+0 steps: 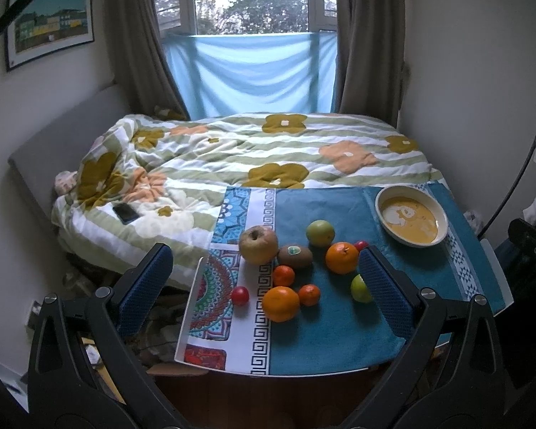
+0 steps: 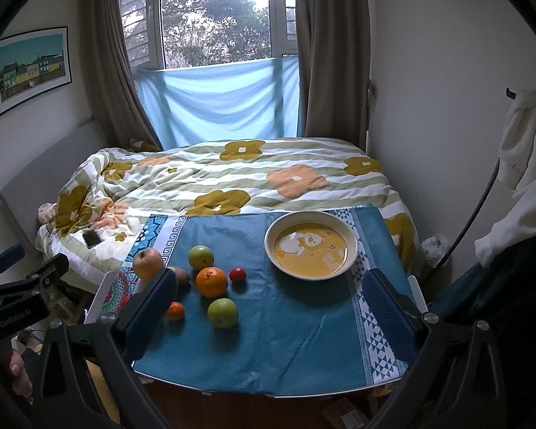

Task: Organize fruits
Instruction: 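Close left gripper on the large orange while right gripper closes on the green apple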

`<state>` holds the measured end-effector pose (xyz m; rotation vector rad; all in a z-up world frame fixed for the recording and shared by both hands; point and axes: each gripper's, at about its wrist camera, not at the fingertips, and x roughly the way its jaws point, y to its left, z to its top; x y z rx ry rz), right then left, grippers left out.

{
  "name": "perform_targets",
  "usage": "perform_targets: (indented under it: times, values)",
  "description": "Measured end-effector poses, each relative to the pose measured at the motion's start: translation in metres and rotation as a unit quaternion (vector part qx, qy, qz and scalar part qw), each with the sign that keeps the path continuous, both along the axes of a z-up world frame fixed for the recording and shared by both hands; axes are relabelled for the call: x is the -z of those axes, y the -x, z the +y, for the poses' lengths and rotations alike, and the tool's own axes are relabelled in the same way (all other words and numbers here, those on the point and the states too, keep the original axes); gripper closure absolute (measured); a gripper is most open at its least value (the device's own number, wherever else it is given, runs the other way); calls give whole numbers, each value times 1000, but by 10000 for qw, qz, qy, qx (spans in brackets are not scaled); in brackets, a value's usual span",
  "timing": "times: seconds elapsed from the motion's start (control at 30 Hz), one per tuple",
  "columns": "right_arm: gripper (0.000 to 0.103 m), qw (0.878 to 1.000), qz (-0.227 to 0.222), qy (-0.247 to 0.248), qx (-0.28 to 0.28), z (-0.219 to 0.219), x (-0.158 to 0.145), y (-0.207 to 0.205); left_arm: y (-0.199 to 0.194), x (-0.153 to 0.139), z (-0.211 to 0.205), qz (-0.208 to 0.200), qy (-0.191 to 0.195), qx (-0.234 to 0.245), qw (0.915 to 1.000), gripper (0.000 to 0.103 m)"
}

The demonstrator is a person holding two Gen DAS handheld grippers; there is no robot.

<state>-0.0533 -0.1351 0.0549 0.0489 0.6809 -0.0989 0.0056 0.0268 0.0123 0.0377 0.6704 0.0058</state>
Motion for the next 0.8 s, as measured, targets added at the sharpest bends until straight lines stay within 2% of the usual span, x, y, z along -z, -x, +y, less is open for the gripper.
perform_targets:
  times: [0.13, 0.37, 0.67, 0.8]
  values:
    - [0, 9998, 184, -94, -19, 5, 7, -12, -12, 13, 13, 294, 30, -28, 9996, 0]
    - [0, 9979, 588, -235, -101, 10, 45, -37, -39, 57, 30, 932, 9, 16, 9957, 0]
    - [0, 9914, 1230, -433, -143, 18, 111, -72, -67, 125, 42, 1642, -50, 425, 9855, 0]
    - [0, 9869, 1547, -441, -159, 21, 138, -85, -74, 145, 42, 1788, -181, 759, 9808, 0]
